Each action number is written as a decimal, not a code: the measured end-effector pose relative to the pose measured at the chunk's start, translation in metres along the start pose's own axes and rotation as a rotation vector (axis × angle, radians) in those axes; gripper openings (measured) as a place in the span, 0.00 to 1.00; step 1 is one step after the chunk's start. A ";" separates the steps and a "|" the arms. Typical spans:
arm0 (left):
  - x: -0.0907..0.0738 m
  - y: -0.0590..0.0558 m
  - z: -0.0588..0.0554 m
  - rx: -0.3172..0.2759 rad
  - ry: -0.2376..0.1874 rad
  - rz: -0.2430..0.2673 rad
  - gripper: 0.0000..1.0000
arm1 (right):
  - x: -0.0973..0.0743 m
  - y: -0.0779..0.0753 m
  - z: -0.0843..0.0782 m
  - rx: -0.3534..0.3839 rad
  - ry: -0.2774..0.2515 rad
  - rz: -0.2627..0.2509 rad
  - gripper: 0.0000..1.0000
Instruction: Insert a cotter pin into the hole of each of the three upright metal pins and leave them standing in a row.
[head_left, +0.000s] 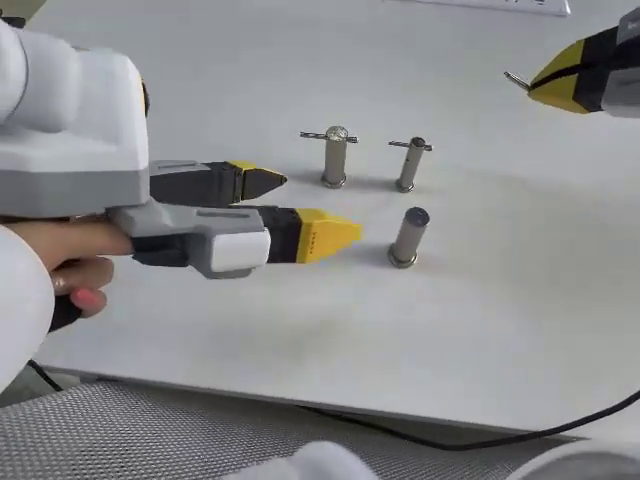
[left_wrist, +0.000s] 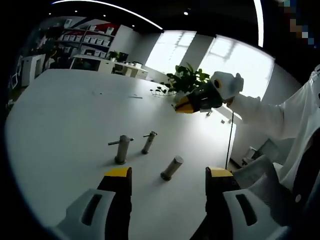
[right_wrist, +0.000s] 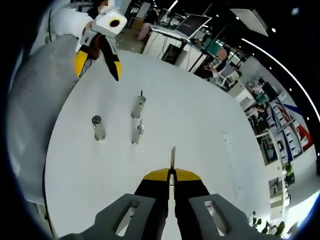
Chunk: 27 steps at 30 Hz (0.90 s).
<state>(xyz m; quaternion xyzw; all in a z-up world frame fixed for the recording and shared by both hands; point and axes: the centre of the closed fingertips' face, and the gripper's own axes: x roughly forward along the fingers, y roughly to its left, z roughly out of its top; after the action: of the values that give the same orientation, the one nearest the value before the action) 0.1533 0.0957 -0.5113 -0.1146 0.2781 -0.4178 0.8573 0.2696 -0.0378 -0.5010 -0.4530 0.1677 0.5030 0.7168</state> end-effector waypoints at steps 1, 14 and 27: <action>0.006 -0.004 0.004 0.003 0.000 -0.015 0.56 | -0.002 0.002 0.003 -0.001 -0.009 -0.005 0.00; 0.047 -0.031 0.046 -0.044 -0.005 -0.144 0.37 | -0.003 0.037 0.045 -0.095 -0.084 -0.035 0.00; 0.076 -0.024 0.054 -0.175 0.017 -0.167 0.11 | 0.002 0.053 0.059 -0.173 -0.106 -0.018 0.00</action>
<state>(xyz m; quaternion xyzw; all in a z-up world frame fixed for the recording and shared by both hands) 0.2067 0.0194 -0.4859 -0.2082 0.3101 -0.4628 0.8039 0.2114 0.0166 -0.4967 -0.4873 0.0816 0.5324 0.6874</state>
